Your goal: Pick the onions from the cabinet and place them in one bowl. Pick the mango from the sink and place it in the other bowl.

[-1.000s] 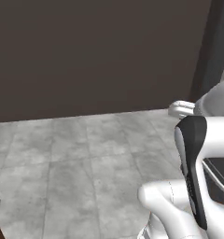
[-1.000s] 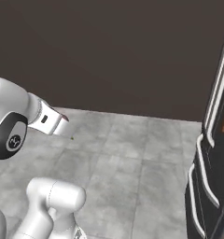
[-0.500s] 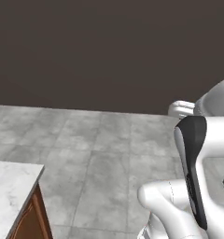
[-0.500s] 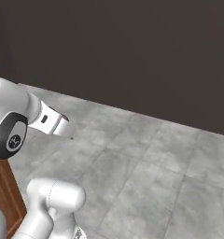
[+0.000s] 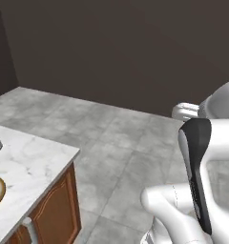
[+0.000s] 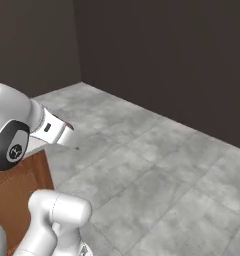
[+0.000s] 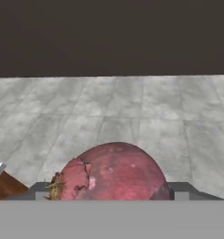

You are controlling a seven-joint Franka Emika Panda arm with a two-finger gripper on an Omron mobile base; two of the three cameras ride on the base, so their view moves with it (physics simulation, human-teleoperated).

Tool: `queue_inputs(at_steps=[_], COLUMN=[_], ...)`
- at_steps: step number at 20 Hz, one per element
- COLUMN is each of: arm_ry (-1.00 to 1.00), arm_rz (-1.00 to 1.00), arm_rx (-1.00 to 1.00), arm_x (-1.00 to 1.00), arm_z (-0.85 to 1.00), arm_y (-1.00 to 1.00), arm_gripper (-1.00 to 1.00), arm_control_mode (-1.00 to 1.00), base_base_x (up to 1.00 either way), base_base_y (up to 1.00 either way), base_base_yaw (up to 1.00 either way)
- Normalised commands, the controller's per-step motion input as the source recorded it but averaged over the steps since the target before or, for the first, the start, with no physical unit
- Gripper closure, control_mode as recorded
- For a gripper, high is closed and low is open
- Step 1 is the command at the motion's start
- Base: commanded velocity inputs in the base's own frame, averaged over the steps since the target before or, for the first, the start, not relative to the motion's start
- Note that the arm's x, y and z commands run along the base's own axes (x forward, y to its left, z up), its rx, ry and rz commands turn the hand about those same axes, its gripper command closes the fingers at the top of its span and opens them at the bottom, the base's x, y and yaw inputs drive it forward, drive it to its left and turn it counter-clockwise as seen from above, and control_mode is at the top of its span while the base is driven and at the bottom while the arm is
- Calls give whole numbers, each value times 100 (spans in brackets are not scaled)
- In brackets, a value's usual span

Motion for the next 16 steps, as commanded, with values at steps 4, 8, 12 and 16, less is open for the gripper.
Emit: queue_inputs(at_steps=[4,8,12,16], arm_ry=[0,0,0,0], arm_rz=[0,0,0,0], arm_rx=[0,0,0,0], arm_x=[0,0,0,0], arm_z=[0,0,0,0], arm_y=[0,0,0,0], arm_gripper=[100,100,100,100], arm_control_mode=[100,100,100,100], base_base_x=[0,0,0,0], base_base_y=[22,23,25,25], base_base_yaw=[50,50,50,50])
